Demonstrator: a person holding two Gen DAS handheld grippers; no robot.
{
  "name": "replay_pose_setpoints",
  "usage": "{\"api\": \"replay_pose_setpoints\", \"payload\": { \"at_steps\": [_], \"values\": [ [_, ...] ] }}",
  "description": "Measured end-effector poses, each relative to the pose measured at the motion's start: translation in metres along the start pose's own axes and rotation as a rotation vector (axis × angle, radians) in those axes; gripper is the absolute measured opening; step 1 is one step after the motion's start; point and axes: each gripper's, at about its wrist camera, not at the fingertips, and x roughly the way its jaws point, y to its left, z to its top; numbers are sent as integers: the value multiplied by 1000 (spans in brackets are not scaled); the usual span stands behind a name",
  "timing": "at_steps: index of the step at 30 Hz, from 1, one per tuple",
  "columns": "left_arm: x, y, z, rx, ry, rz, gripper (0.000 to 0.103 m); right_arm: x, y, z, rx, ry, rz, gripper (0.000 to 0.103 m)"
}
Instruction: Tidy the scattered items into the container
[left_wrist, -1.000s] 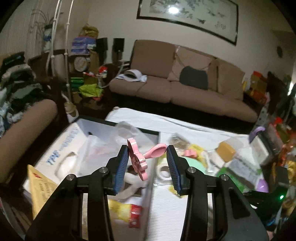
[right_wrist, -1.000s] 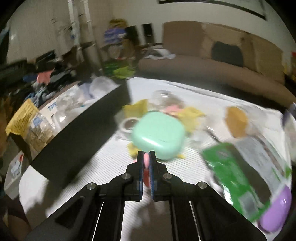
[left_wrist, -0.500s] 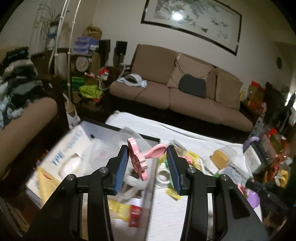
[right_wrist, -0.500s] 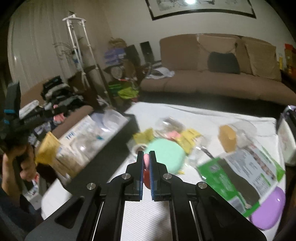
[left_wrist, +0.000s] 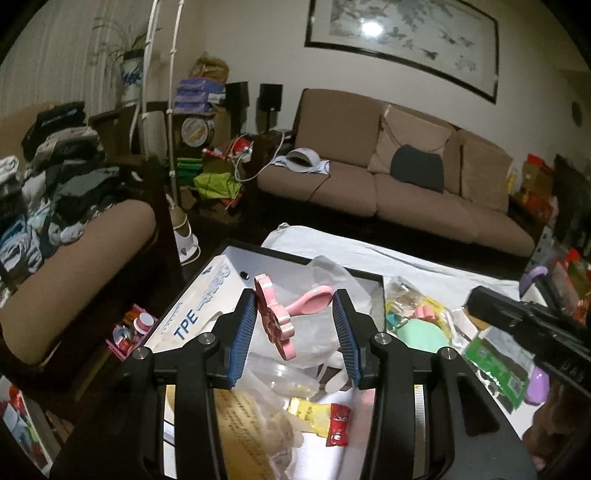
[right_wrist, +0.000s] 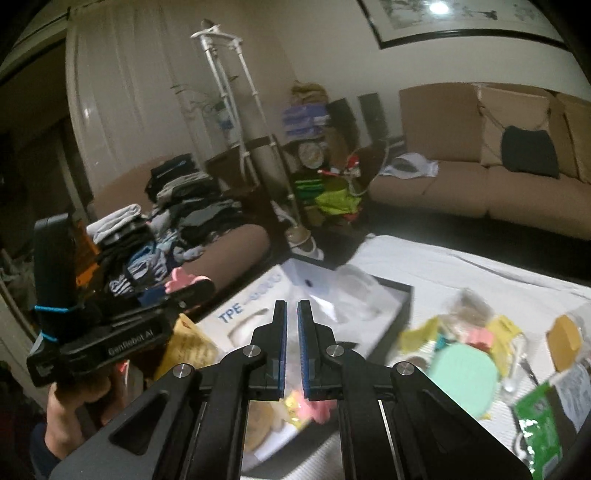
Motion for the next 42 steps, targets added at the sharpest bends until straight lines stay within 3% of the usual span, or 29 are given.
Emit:
{"api": "replay_pose_setpoints", "payload": {
  "at_steps": [11, 13, 15, 17, 18, 20, 23, 27, 31, 34, 38, 40, 42],
  "values": [
    [20, 20, -9, -66, 119, -91, 40, 26, 19, -8, -6, 110, -6, 5],
    [21, 19, -10, -82, 131, -100, 48, 26, 15, -11, 4, 142, -33, 6],
    [18, 16, -9, -83, 116, -85, 72, 18, 7, -17, 10, 158, -50, 13],
    [14, 13, -8, -82, 98, -77, 86, 6, -4, -24, 9, 165, -75, 41],
    [12, 12, -7, -89, 87, -77, 95, -5, -16, -29, 1, 168, -109, 47],
    [8, 10, -5, -127, 58, -109, 103, -28, -41, -40, -8, 175, -190, 56],
    [5, 1, -3, -173, 48, -224, 103, -58, -87, -57, 24, 216, -294, 57],
    [16, -32, -4, -128, 97, -285, 103, -111, -155, -83, 105, 273, -434, 59],
    [34, -88, -18, -15, 173, -303, 103, -157, -190, -109, 138, 292, -508, 73],
    [56, -141, -38, 37, 274, -418, 103, -182, -215, -127, 241, 255, -506, 73],
    [104, -185, -85, -156, 449, -535, 103, -184, -234, -135, 341, 244, -465, 73],
    [130, -195, -112, -244, 520, -454, 103, -175, -230, -131, 319, 252, -448, 73],
    [158, -199, -134, -314, 576, -294, 103, -167, -227, -130, 296, 258, -429, 73]
  ]
}}
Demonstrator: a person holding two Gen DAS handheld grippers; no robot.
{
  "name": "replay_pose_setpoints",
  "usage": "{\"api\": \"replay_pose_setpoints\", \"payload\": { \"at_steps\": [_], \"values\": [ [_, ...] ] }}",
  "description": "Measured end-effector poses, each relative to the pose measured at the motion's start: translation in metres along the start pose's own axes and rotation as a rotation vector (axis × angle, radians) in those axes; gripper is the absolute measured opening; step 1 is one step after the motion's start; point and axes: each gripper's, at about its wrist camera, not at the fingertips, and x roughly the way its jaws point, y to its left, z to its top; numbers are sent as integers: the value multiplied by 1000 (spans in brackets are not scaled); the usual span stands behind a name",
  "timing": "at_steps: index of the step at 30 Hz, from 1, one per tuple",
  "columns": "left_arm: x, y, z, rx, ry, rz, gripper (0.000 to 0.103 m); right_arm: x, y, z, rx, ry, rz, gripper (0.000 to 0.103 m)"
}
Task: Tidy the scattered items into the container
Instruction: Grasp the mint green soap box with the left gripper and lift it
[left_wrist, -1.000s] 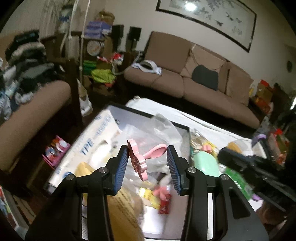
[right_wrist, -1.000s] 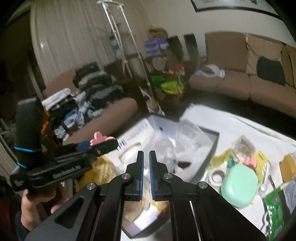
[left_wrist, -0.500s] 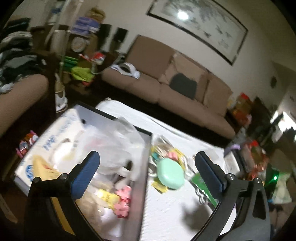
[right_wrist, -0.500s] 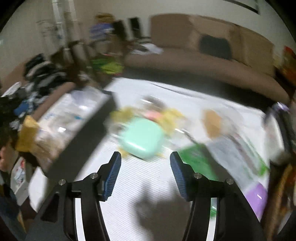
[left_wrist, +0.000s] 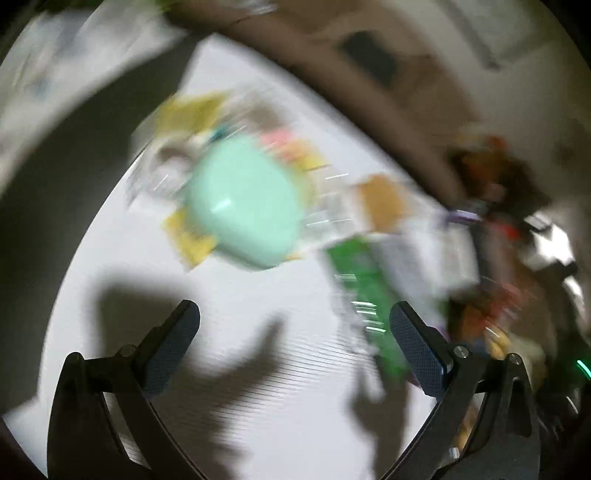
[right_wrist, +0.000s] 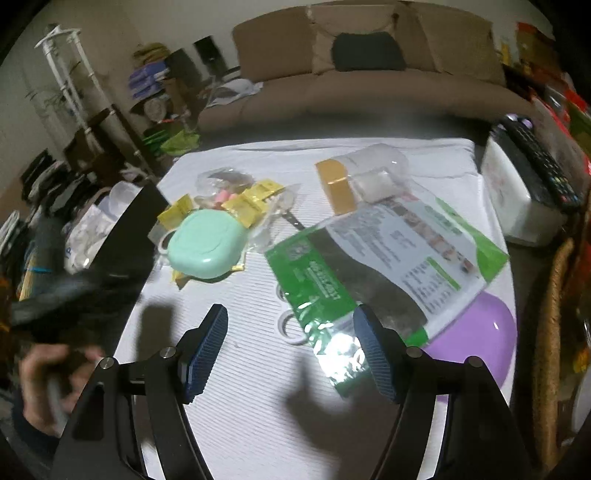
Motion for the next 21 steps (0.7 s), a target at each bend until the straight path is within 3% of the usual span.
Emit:
{"api": "replay_pose_setpoints", "payload": {
  "at_steps": [6, 9, 11, 13, 14, 15, 16, 17, 19, 21],
  "values": [
    [22, 10, 16, -76, -190, 176, 103, 16, 3, -12, -24, 64, 42, 73],
    [36, 26, 34, -179, -175, 203, 103, 14, 0, -16, -36, 71, 46, 73],
    [48, 36, 46, -232, -140, 169, 102, 6, -2, -15, -14, 62, 44, 73],
    [47, 35, 53, -179, -191, 183, 101, -4, -4, -15, 17, 44, 69, 73],
    [48, 33, 55, -144, -196, 173, 95, -9, -4, -16, 23, 37, 79, 73],
    [48, 31, 55, -121, -195, 161, 79, -14, -4, -17, 22, 31, 91, 73],
    [49, 32, 54, -117, -189, 153, 70, -17, -3, -18, 16, 28, 95, 73],
    [50, 32, 52, -115, -177, 138, 53, -20, -3, -18, 10, 28, 94, 73],
    [49, 34, 48, -92, -149, 70, 44, -23, -5, -19, 7, 31, 82, 73],
    [42, 27, 42, -50, -164, 51, 37, -26, -11, -18, 31, 27, 77, 73]
  ]
}}
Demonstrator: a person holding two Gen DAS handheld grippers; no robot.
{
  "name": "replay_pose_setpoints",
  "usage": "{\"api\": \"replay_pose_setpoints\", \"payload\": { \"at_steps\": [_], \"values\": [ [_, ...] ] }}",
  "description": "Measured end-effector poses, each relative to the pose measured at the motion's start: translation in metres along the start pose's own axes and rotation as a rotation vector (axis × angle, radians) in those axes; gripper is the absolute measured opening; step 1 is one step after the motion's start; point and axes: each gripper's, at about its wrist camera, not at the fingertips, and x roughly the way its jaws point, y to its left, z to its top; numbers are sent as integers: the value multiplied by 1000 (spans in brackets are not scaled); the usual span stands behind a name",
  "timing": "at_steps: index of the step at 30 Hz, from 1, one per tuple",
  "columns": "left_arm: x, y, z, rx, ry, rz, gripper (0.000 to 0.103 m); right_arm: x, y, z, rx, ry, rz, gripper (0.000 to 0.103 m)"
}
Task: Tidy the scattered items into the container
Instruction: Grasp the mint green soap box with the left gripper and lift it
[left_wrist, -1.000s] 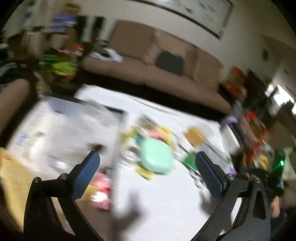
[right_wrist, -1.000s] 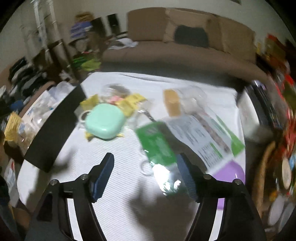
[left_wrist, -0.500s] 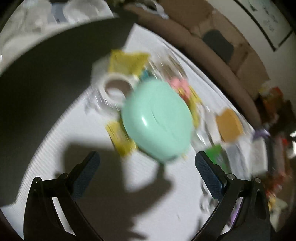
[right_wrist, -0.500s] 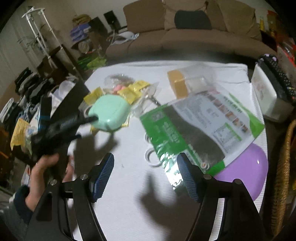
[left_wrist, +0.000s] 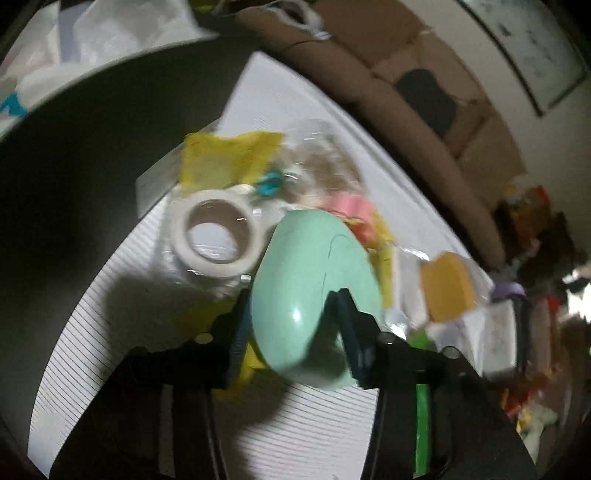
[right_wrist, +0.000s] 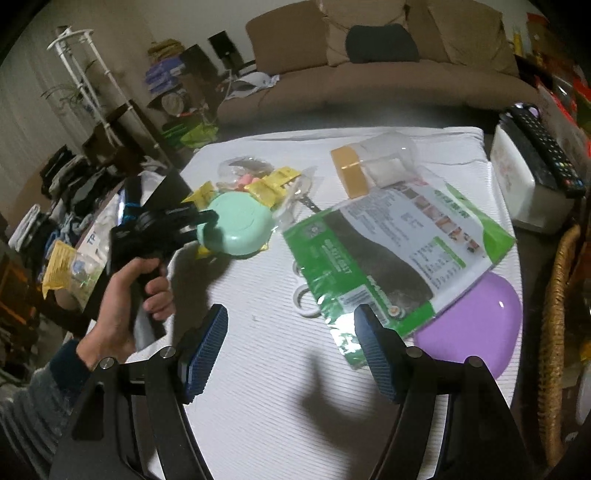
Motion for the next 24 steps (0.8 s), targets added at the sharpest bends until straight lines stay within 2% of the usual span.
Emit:
{"api": "replay_pose_setpoints", "payload": {
  "at_steps": [4, 6, 7, 9, 11, 15, 18, 20, 22, 24],
  "values": [
    [-45, -30, -10, 177, -86, 33, 27, -5, -8, -1, 50, -4, 20, 73],
    [-85, -44, -16, 257, -147, 9, 21, -9, -9, -1, 54, -12, 21, 73],
    [-103, -53, -20, 305, -182, 20, 19, -10, -9, 0, 54, -15, 22, 73],
    [-144, -67, -28, 402, -265, 33, 8, -10, -7, 1, 52, -21, 32, 73],
    [-168, -76, -31, 455, -286, 33, 2, -7, -4, 0, 50, -19, 39, 73],
    [-201, -80, -34, 487, -304, 24, 3, 11, 9, -5, 2, 0, 71, 73],
    [-223, -67, -26, 458, -299, -10, 4, 40, 26, -5, -64, 28, 99, 73],
    [-228, -67, -18, 472, -316, 29, 4, 52, 36, -4, -77, 17, 130, 73],
    [-247, -56, -7, 458, -350, 32, 3, 72, 56, 2, -128, -4, 153, 73],
    [-266, -50, 0, 449, -403, 49, 3, 105, 74, 12, -183, 23, 142, 76]
  ]
}}
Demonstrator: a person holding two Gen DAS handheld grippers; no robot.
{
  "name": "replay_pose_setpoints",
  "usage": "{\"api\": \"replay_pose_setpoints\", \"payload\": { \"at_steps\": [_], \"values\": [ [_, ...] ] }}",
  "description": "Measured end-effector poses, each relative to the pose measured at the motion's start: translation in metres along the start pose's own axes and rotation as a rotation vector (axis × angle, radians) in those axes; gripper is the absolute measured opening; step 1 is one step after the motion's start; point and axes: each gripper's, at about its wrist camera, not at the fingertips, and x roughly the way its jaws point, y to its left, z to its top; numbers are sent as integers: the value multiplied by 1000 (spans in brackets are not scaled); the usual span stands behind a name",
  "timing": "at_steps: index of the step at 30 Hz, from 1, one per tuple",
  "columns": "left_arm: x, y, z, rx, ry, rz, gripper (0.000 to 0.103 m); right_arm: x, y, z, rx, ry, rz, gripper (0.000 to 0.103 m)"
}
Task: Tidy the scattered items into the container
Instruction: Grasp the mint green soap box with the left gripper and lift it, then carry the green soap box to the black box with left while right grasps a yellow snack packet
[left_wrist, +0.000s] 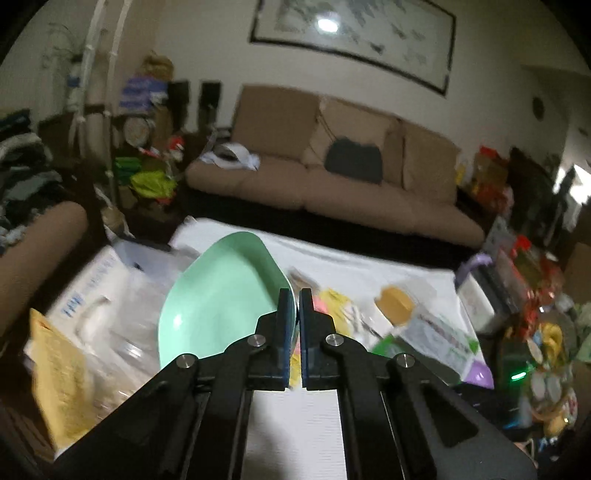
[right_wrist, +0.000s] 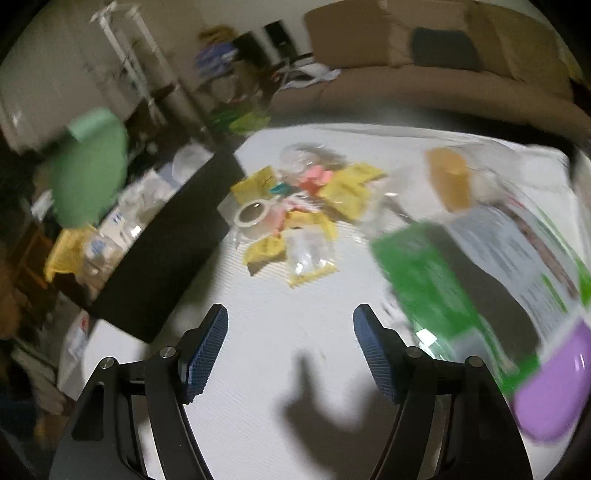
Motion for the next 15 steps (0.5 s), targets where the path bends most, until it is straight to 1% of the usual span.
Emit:
{"api": "replay_pose_setpoints", "payload": {
  "at_steps": [2, 3, 4, 6, 8, 11, 13, 15],
  "values": [
    [-9, 9, 6, 18, -34, 39, 3, 34, 7, 13, -45, 36, -20, 81],
    [-12, 12, 7, 30, -45, 58, 3, 56, 9, 23, -66, 63, -72, 81],
    [-14, 13, 7, 48, -53, 73, 3, 70, 10, 29, -75, 84, -96, 81],
    [-16, 18, 6, 73, -72, 95, 3, 99, 6, 42, -89, 128, -104, 81],
    [-14, 23, 6, 69, -82, 109, 3, 118, -1, 47, -95, 159, -128, 81],
    [-8, 35, 9, 46, -68, 93, 3, 138, -10, 50, -85, 195, -100, 80],
    [-4, 35, 10, 60, -73, 112, 4, 148, -9, 49, -102, 207, -125, 80],
    [0, 37, 11, 61, -78, 127, 3, 149, -3, 48, -136, 189, -135, 65]
  ]
}}
